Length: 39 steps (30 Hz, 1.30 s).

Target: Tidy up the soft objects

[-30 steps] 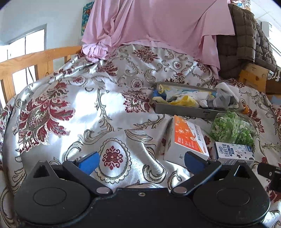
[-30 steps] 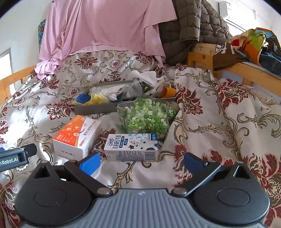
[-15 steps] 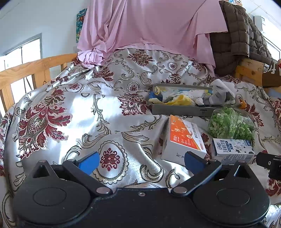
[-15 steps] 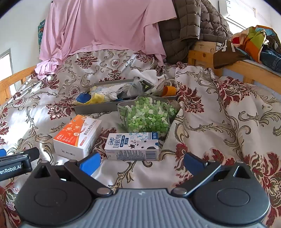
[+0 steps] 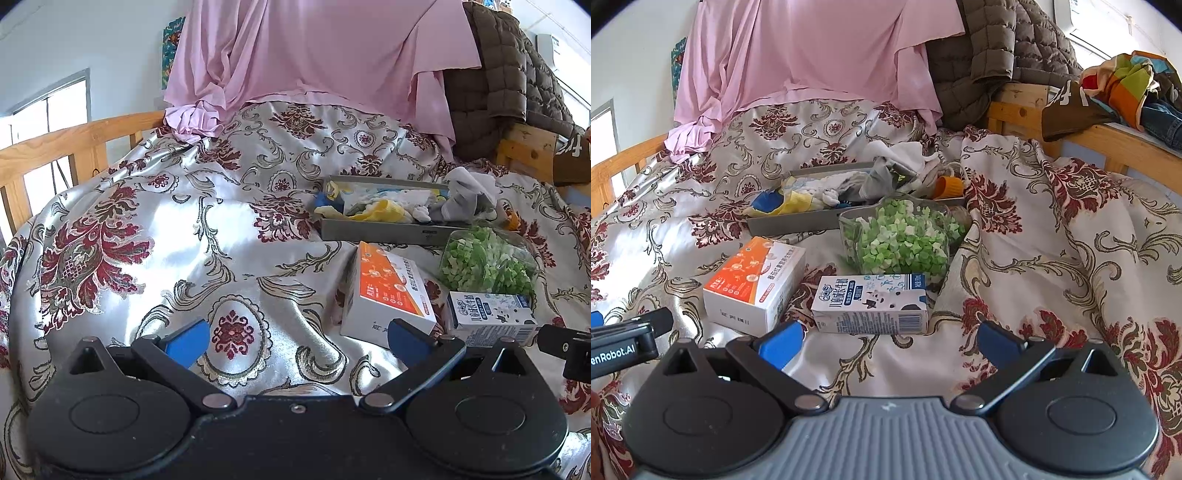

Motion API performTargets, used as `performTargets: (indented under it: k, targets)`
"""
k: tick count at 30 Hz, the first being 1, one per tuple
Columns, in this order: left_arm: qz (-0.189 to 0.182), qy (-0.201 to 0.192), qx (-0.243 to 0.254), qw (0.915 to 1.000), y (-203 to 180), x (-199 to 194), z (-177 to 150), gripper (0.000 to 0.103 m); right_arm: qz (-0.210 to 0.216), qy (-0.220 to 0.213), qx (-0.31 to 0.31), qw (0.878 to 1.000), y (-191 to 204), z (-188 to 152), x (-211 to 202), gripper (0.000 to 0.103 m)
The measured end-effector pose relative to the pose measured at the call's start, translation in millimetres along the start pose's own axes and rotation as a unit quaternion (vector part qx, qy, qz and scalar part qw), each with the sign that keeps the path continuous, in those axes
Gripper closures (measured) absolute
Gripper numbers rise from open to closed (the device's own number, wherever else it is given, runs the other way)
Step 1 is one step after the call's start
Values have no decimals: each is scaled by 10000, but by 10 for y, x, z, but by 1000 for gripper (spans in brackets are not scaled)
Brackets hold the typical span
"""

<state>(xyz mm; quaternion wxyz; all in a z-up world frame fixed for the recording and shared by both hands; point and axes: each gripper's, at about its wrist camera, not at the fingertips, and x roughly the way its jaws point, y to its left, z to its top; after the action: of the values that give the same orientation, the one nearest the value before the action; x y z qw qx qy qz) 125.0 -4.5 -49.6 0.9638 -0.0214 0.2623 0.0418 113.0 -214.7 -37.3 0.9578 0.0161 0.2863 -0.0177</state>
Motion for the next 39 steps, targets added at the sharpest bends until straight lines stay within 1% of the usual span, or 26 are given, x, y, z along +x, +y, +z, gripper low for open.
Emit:
performTargets:
  k: [39]
  targets:
    - [91,29,-1,10000,0,14,-26,1,3,1,-3,10000,4,0,9,0]
